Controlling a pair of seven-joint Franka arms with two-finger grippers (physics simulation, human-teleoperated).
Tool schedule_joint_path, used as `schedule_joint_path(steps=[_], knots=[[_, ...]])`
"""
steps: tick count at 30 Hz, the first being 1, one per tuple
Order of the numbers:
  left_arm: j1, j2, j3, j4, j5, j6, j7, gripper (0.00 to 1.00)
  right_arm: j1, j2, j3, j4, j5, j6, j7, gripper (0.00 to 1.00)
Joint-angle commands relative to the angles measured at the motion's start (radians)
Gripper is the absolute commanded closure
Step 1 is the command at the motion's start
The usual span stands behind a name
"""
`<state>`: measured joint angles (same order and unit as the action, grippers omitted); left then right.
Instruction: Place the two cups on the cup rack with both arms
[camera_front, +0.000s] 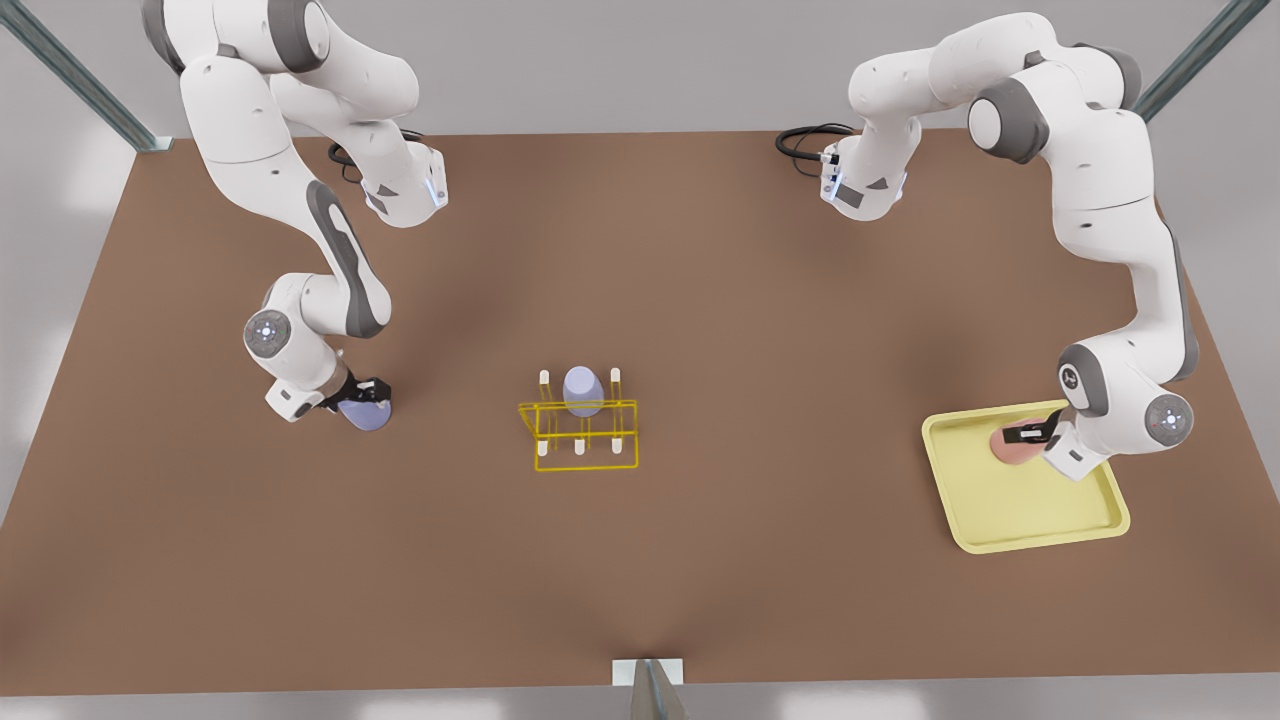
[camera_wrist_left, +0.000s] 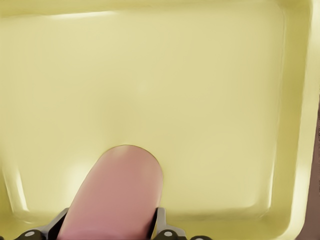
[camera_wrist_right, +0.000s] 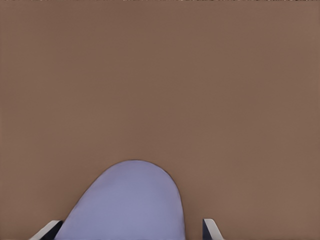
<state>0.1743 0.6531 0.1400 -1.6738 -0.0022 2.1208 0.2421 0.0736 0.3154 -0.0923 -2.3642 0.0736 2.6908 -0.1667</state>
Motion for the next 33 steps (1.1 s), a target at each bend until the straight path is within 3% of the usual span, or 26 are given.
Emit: schedule_joint_path(steps=[1, 16, 19, 21, 24, 26, 30, 33], knots=[[0.001, 0.002, 0.000, 0.000, -0.001, 0.002, 0.031, 0.18, -0.002, 0.004, 0.000, -0.006, -0.003, 0.029, -0.014, 0.00], [-0.016, -0.012, -0.007, 0.011, -0.004, -0.030, -0.043, 0.20, 0.000, -0.010, 0.002, -0.018, -0.005, 0.023, -0.037, 0.00], [-0.121, -0.078, -0.011, 0.020, -0.005, -0.128, -0.257, 0.20, 0.000, -0.009, 0.002, -0.018, -0.005, 0.023, -0.045, 0.00], [-0.210, -0.079, -0.020, 0.106, -0.044, -0.249, -0.425, 0.20, 0.000, -0.002, 0.000, -0.018, -0.005, 0.023, -0.045, 0.03], [-0.219, -0.047, -0.158, 0.307, -0.041, -0.440, -0.662, 0.20, 0.000, -0.004, 0.000, -0.017, -0.005, 0.023, -0.045, 0.19], [-0.248, -0.006, -0.293, 0.365, -0.038, -0.424, -0.946, 0.20, 0.000, -0.009, 0.000, -0.013, -0.005, 0.023, -0.045, 0.21], [-0.320, 0.166, -0.482, 0.630, -0.044, -0.338, -1.282, 0.20, -0.002, -0.024, 0.002, -0.006, -0.003, 0.018, -0.048, 0.21], [-0.355, 0.203, -0.496, 0.672, -0.119, -0.145, -1.397, 0.20, -0.002, -0.030, 0.002, -0.004, -0.005, 0.012, -0.051, 0.21]])
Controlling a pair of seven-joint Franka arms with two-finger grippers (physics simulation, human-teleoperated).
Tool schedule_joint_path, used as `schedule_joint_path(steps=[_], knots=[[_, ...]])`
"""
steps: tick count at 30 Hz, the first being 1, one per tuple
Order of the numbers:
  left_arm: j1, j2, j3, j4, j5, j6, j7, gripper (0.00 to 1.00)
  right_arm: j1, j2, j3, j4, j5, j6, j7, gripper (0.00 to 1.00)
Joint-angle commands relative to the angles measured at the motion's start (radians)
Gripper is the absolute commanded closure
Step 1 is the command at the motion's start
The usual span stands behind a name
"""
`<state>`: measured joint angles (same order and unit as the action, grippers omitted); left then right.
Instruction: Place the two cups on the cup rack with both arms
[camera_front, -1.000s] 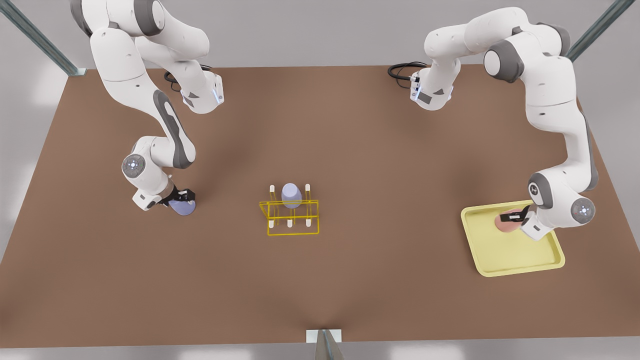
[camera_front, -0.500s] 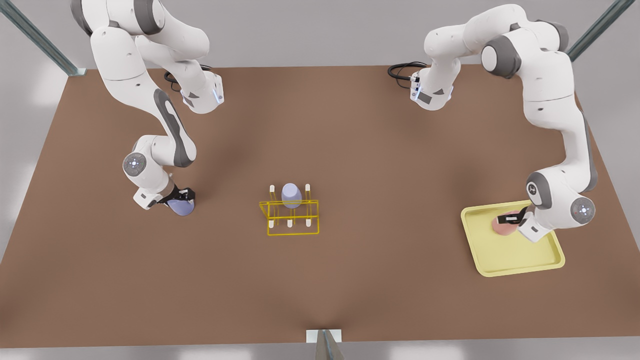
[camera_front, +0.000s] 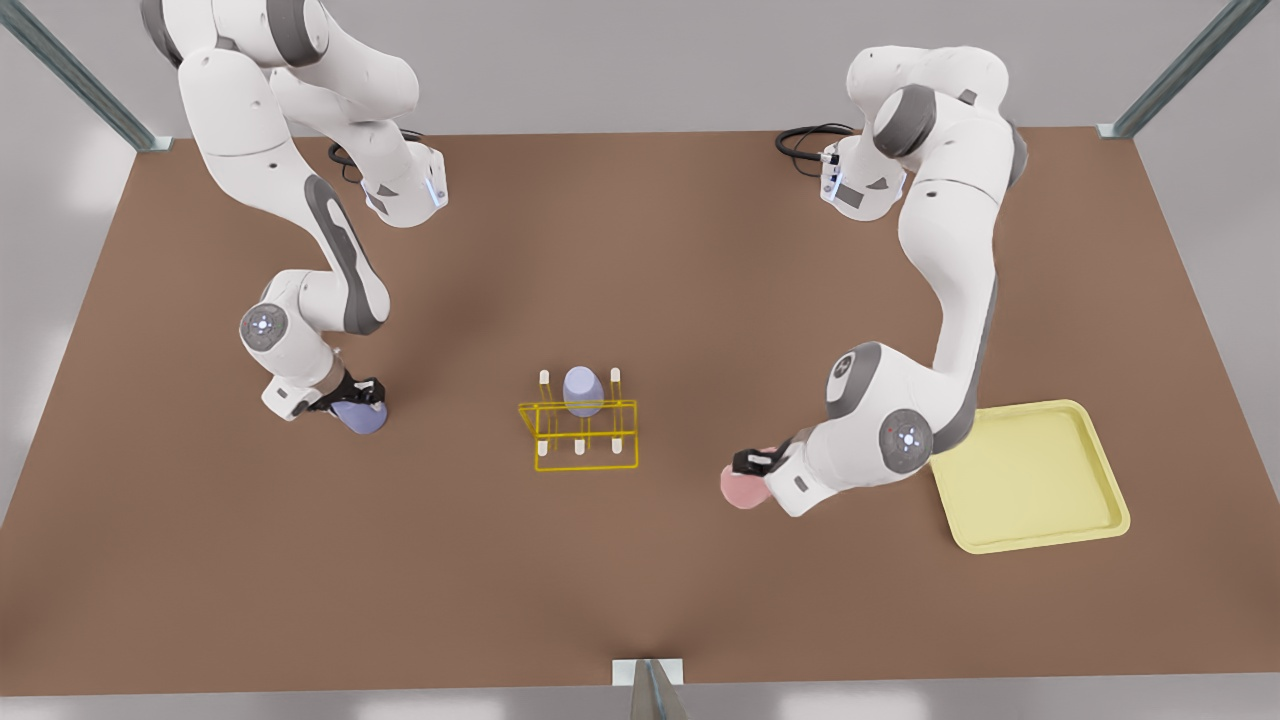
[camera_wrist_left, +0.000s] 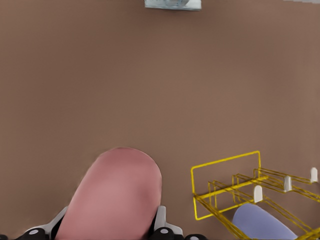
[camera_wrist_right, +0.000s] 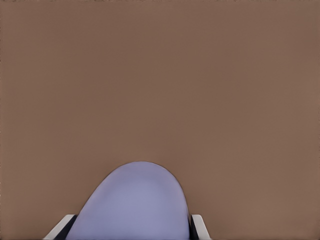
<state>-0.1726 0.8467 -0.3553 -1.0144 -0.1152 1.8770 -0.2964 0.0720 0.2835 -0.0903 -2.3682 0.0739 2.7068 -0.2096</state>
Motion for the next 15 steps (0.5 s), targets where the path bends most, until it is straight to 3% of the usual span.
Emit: schedule_joint_path(steps=[1, 4, 10, 15], knots=[[-0.016, 0.009, -0.028, 0.013, -0.007, 0.105, -0.886, 0.19, 0.002, -0.017, 0.001, 0.007, -0.005, -0.057, -0.007, 0.21], [-0.096, 0.014, -0.034, 0.011, -0.023, 0.056, -0.923, 0.19, 0.011, -0.044, 0.020, 0.155, 0.099, -0.286, -0.008, 0.21], [-0.183, 0.057, -0.030, 0.054, -0.021, 0.060, -0.923, 0.19, 0.081, -0.006, 0.064, 0.383, 0.322, -0.435, 0.004, 0.21], [-0.231, 0.109, -0.010, 0.114, -0.020, 0.073, -0.923, 0.19, 0.178, 0.147, 0.063, 0.658, 0.489, -0.542, 0.029, 0.21]])
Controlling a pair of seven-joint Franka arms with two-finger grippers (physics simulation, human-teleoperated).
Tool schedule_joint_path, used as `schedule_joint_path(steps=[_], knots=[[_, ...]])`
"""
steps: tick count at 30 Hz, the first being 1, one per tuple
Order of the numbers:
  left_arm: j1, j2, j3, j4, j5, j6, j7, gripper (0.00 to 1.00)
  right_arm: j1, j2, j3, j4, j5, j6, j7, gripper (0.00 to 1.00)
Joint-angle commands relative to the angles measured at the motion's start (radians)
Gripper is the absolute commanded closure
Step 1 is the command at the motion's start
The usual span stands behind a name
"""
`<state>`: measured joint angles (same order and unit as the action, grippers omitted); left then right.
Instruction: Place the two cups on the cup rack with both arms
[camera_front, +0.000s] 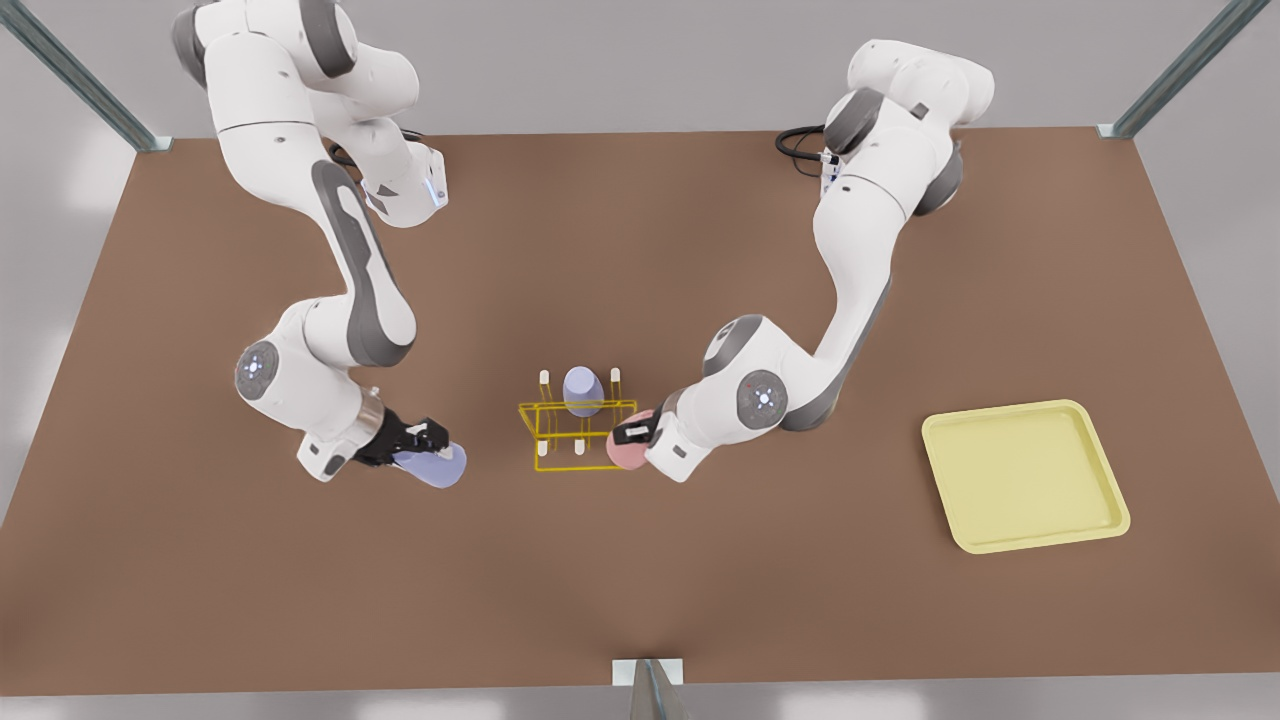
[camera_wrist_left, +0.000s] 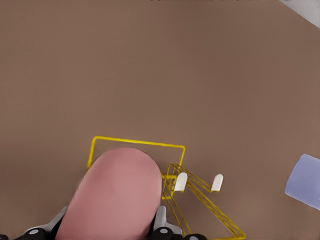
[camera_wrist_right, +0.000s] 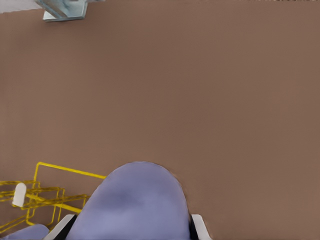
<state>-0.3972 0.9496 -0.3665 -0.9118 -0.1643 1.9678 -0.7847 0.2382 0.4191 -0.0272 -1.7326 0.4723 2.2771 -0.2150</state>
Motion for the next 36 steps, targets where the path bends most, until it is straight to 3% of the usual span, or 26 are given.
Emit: schedule_joint_path(steps=[1, 3, 6, 7, 17, 27, 36], knots=[[-0.012, 0.008, 0.003, 0.011, 0.029, 0.000, -0.435, 0.19, 0.026, 0.066, 0.000, 0.112, 0.091, -0.159, 0.068, 0.21], [-0.017, 0.017, 0.005, 0.010, 0.029, 0.014, -0.436, 0.18, 0.032, 0.153, 0.000, 0.255, 0.091, -0.231, 0.106, 0.21], [-0.026, 0.028, 0.020, 0.010, 0.029, 0.028, -0.435, 0.18, 0.038, 0.182, 0.001, 0.289, 0.103, -0.242, 0.112, 0.21], [-0.029, 0.032, 0.023, 0.010, 0.031, 0.034, -0.435, 0.00, 0.041, 0.193, 0.000, 0.289, 0.120, -0.243, 0.118, 0.21], [-0.060, 0.032, 0.038, -0.002, 0.048, -0.032, -0.424, 0.00, 0.090, 0.196, -0.007, 0.252, 0.124, -0.277, 0.104, 0.21], [-0.072, 0.025, 0.037, -0.002, 0.063, -0.161, -0.410, 0.00, 0.159, 0.170, -0.014, 0.252, -0.047, -0.275, 0.112, 0.21], [-0.072, 0.023, 0.038, 0.037, 0.063, -0.150, -0.413, 0.00, 0.179, 0.179, -0.003, 0.261, -0.051, -0.269, 0.109, 0.21]])
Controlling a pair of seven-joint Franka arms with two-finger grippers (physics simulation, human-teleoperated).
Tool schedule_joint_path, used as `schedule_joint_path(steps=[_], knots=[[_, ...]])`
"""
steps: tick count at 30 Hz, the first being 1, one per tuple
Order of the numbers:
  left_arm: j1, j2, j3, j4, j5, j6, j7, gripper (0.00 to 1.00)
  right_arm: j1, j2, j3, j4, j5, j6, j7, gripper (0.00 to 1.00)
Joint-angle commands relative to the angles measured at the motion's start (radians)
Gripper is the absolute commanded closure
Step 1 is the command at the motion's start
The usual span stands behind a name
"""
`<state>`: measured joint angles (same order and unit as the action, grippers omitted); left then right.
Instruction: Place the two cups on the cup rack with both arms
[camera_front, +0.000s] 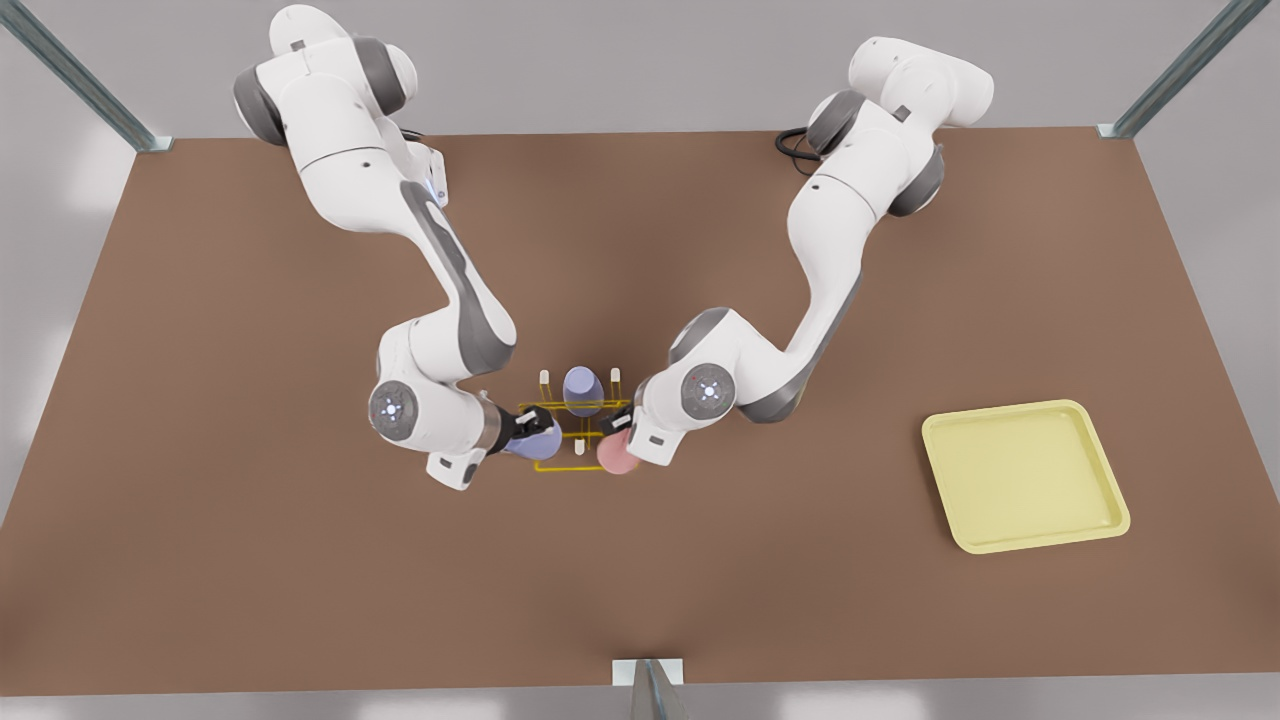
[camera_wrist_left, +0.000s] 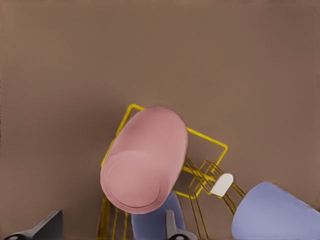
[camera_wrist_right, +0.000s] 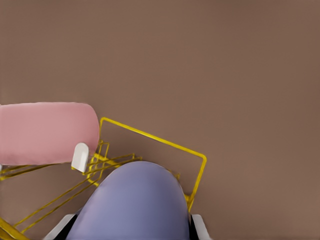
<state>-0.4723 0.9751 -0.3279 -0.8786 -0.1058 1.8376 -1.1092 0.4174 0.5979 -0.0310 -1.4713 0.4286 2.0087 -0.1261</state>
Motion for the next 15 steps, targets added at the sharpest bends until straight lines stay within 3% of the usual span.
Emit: schedule_joint_path(steps=[1, 6, 7, 8, 10, 11, 12, 13, 15], knots=[[0.004, -0.003, 0.001, 0.032, 0.006, -0.020, -0.086, 0.00, 0.000, 0.000, 0.000, 0.000, -0.007, -0.001, 0.016, 0.21], [0.043, -0.088, 0.086, 0.053, 0.008, -0.047, -0.064, 0.00, 0.020, 0.005, 0.000, 0.000, -0.007, -0.002, 0.017, 0.21], [0.079, -0.131, 0.098, 0.052, 0.026, -0.128, -0.003, 0.00, 0.023, 0.006, 0.000, 0.000, -0.008, -0.002, 0.016, 0.21], [0.153, -0.206, 0.098, 0.052, 0.130, -0.398, 0.325, 0.00, 0.023, 0.011, 0.000, 0.000, -0.013, -0.002, 0.011, 0.21], [0.297, -0.296, 0.095, 0.050, 0.216, -0.649, 0.686, 0.00, 0.023, 0.020, 0.000, 0.000, -0.017, -0.002, 0.008, 0.21], [0.333, -0.297, 0.095, 0.050, 0.221, -0.675, 0.744, 0.00, 0.023, 0.025, 0.000, 0.000, -0.017, -0.001, 0.008, 0.00], [0.360, -0.410, 0.102, -0.076, 0.242, -0.667, 0.877, 0.00, 0.023, 0.025, 0.000, 0.000, -0.016, -0.001, 0.010, 0.00], [0.362, -0.654, 0.164, -0.436, 0.273, -0.490, 1.046, 0.00, 0.023, 0.025, 0.000, 0.000, -0.016, -0.001, 0.008, 0.00], [0.366, -0.676, 0.193, -0.474, 0.259, -0.529, 1.069, 0.00, 0.021, 0.026, 0.000, 0.000, -0.013, -0.001, 0.008, 0.00]])
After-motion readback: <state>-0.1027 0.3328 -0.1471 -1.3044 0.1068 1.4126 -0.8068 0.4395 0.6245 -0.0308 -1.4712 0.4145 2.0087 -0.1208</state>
